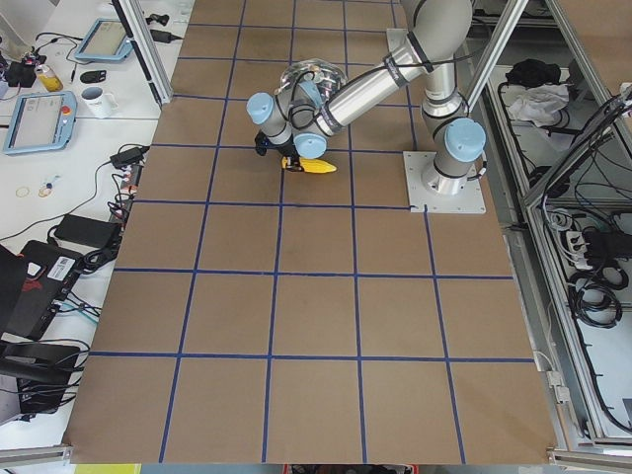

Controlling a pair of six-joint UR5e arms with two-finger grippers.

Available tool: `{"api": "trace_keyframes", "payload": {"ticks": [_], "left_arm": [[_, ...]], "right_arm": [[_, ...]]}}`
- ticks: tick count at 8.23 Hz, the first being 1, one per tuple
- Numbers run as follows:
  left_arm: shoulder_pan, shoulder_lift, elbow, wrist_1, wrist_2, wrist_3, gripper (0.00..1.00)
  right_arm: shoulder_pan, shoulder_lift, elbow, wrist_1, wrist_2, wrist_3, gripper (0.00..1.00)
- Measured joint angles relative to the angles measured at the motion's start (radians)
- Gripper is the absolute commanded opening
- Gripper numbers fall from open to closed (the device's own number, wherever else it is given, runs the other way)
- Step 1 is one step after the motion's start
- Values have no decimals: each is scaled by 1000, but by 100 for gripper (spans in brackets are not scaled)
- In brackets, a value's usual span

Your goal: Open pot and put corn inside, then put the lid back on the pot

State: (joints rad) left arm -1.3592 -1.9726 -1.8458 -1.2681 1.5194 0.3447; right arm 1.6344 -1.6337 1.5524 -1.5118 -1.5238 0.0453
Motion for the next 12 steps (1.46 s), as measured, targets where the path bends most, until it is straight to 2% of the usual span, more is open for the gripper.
{"api": "trace_keyframes", "payload": {"ticks": [2,4,5,7,9,12], "left_arm": [[0,45,7,-27,11,-4,0],[0,124,43,-112,16,-11,0],[0,157,101,-186,18,-13,0],[0,199,294,-398,54,-48,0],[-2,234,464,-516,79,-116,0],[-4,262,522,-544,78,-135,0]], "right_arm": [[0,0,0,0,1,-1,100],[0,0,0,1,1,-1,100],[0,0,0,1,1,0,100],[1,-1,0,0,0,-1,100],[1,-1,0,-1,1,-2,100],[1,-1,0,-1,-2,-5,100]]}}
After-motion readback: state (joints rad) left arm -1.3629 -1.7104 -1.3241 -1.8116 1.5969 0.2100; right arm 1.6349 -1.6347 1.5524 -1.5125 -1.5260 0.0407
